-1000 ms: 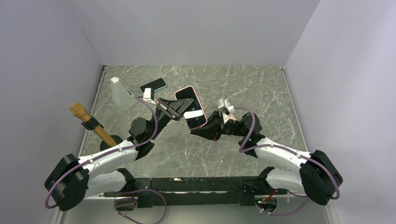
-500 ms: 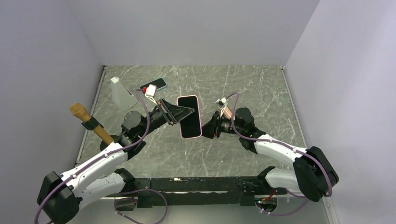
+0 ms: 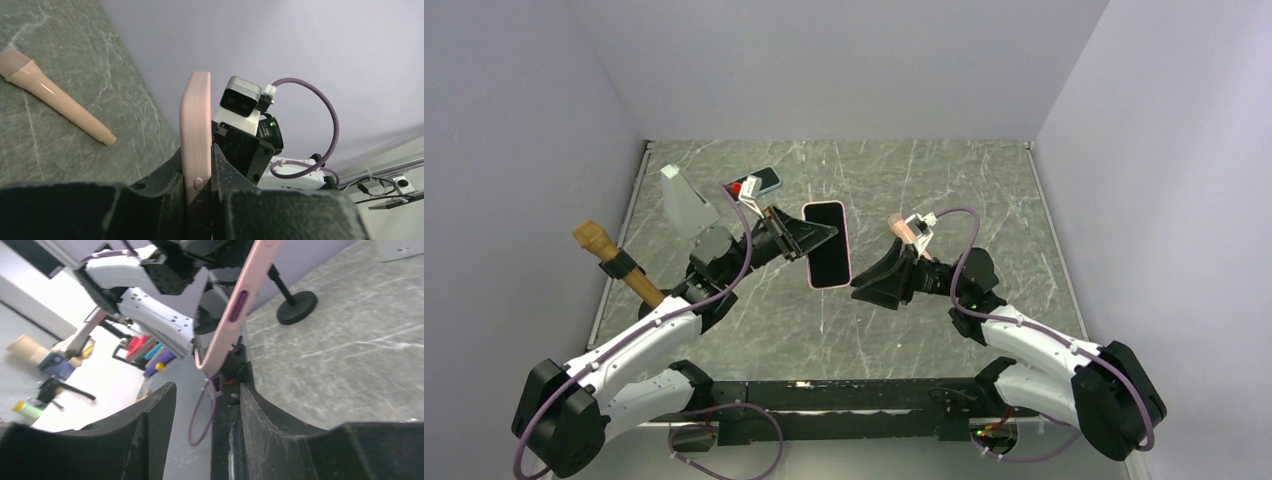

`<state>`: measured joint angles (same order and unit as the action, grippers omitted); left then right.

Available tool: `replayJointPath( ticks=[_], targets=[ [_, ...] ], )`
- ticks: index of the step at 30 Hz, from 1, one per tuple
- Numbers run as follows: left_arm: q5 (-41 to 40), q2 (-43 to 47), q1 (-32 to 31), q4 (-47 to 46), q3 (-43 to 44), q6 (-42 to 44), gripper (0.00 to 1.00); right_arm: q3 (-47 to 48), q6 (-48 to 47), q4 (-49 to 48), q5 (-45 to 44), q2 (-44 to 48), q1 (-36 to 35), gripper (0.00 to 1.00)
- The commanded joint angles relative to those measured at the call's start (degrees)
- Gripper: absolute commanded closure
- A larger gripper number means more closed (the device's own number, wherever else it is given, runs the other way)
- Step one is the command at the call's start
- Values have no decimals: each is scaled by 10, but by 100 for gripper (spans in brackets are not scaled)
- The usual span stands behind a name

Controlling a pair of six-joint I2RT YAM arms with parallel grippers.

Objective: Take the phone out of the phone case
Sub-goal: Remove the phone case from the phone.

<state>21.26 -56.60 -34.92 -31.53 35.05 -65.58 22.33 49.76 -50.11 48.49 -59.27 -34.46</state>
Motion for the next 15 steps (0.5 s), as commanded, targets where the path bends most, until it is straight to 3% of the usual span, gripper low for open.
replayJointPath(
  ticks=[1,15],
  targets=[
    [17,-2,7,-103,17,-32,100,0,88,-175,51,-24,-2,47],
    [15,14,6,-94,9,-27,100,71,69,-144,32,-79,-28,56]
  ],
)
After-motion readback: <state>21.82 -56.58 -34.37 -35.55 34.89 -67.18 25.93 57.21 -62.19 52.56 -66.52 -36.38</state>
